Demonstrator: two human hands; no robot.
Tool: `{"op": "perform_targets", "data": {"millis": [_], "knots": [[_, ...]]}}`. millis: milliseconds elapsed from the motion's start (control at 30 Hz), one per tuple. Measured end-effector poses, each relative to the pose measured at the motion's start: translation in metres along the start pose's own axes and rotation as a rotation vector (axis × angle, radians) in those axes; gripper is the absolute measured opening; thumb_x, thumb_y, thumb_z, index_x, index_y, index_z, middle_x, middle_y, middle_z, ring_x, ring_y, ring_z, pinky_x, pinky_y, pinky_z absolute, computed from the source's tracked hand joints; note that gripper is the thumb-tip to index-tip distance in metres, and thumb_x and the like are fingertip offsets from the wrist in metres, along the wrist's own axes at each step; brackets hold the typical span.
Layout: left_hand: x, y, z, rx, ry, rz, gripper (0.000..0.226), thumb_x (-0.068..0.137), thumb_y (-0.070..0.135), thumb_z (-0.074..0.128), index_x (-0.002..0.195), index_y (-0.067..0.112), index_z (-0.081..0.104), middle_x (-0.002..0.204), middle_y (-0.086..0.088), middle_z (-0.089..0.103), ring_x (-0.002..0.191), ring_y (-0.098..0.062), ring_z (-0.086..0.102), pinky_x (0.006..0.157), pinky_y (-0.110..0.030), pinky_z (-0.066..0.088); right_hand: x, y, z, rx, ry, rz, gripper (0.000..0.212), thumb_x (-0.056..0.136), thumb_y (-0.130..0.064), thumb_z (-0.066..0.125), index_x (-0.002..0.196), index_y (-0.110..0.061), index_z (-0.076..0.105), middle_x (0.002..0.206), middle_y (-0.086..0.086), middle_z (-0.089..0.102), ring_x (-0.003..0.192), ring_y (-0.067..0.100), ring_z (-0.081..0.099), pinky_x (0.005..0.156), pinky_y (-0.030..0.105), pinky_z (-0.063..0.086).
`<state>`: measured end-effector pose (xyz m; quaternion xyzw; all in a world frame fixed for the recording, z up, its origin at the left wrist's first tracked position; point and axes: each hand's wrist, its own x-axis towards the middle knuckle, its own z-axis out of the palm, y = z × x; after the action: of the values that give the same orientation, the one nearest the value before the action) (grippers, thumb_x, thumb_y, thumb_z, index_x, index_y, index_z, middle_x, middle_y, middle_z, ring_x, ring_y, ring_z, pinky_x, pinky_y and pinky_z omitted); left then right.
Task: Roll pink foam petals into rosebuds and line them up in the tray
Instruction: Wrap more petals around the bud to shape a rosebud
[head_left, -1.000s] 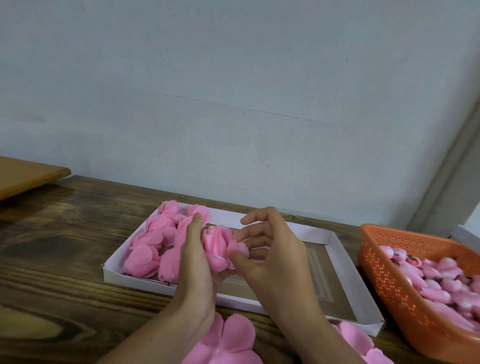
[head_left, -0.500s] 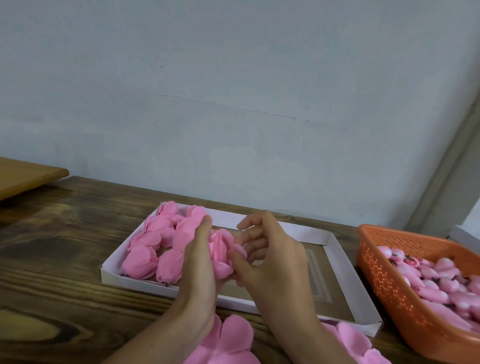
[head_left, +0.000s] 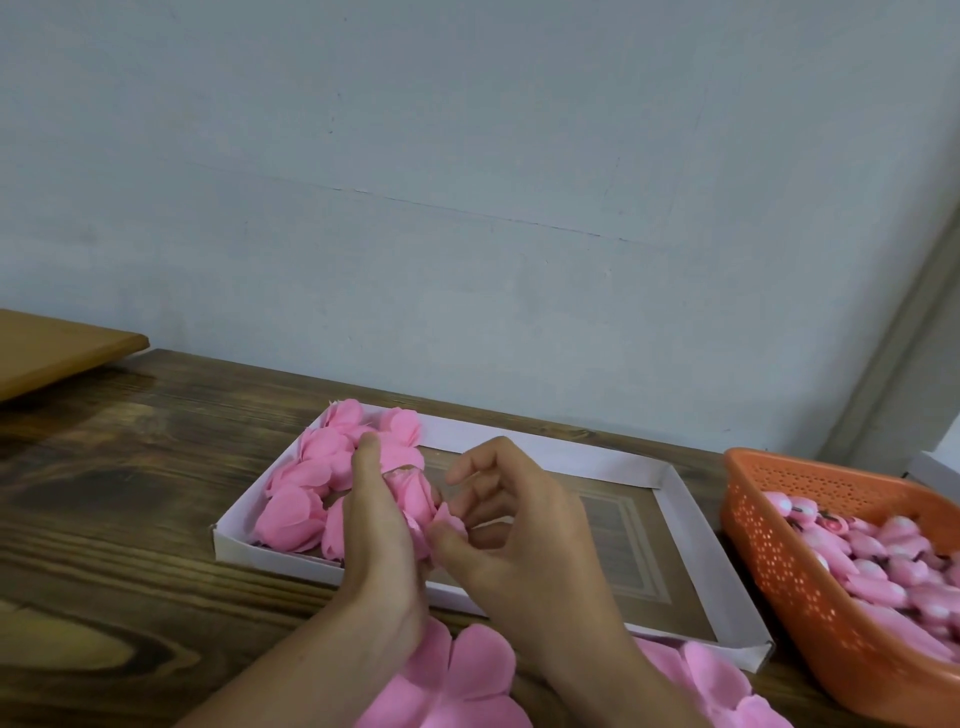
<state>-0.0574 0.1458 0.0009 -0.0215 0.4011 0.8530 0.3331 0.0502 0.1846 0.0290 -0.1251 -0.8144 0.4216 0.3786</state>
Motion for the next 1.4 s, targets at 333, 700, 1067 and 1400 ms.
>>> {"op": "perform_targets", "data": {"millis": [333,700,1067,1400], "knots": [[0.0,0.003,0.002,-0.112,0.029,-0.045,0.076,0.064,0.086,0.053,0.074,0.011,0.064,0.049,-0.007,0.05,0.045,-0.02,0.054,0.047,-0.026,0.042,0.009,-0.005,-0.014,0.181,-0.243,0.195,0.033,0.079,0.008,0.068,0.097,-0.02,0.066,0.084,-0.004,0.071,0.082,0.023,0.074,0.079,0.042,0.065],[0.0,0.003,0.0,-0.139,-0.064,0.006,0.067,0.064,0.085,0.057,0.055,0.019,0.058,0.056,-0.003,0.048,0.045,-0.019,0.049,0.047,-0.025,0.039,-0.001,0.006,0.004,-0.049,-0.009,0.035,0.035,0.074,-0.001,0.085,0.08,-0.031,0.068,0.083,-0.016,0.073,0.08,0.005,0.073,0.072,0.024,0.062],[-0.018,-0.003,0.002,-0.168,-0.275,0.1,0.058,0.08,0.074,0.063,0.07,0.017,0.074,0.075,-0.003,0.065,0.062,-0.017,0.063,0.056,-0.029,0.051,-0.005,0.011,0.01,-0.112,0.105,-0.023,0.033,0.077,-0.011,0.088,0.104,-0.027,0.079,0.107,-0.024,0.075,0.086,-0.001,0.073,0.081,0.024,0.061],[-0.024,0.003,0.005,-0.14,-0.246,0.14,0.074,0.088,0.073,0.051,0.107,0.003,0.069,0.114,-0.024,0.07,0.098,-0.033,0.074,0.071,-0.035,0.054,-0.011,0.016,0.017,-0.238,0.18,-0.19,0.029,0.074,-0.011,0.086,0.093,-0.029,0.074,0.097,-0.017,0.074,0.084,0.004,0.072,0.075,0.034,0.06]]}}
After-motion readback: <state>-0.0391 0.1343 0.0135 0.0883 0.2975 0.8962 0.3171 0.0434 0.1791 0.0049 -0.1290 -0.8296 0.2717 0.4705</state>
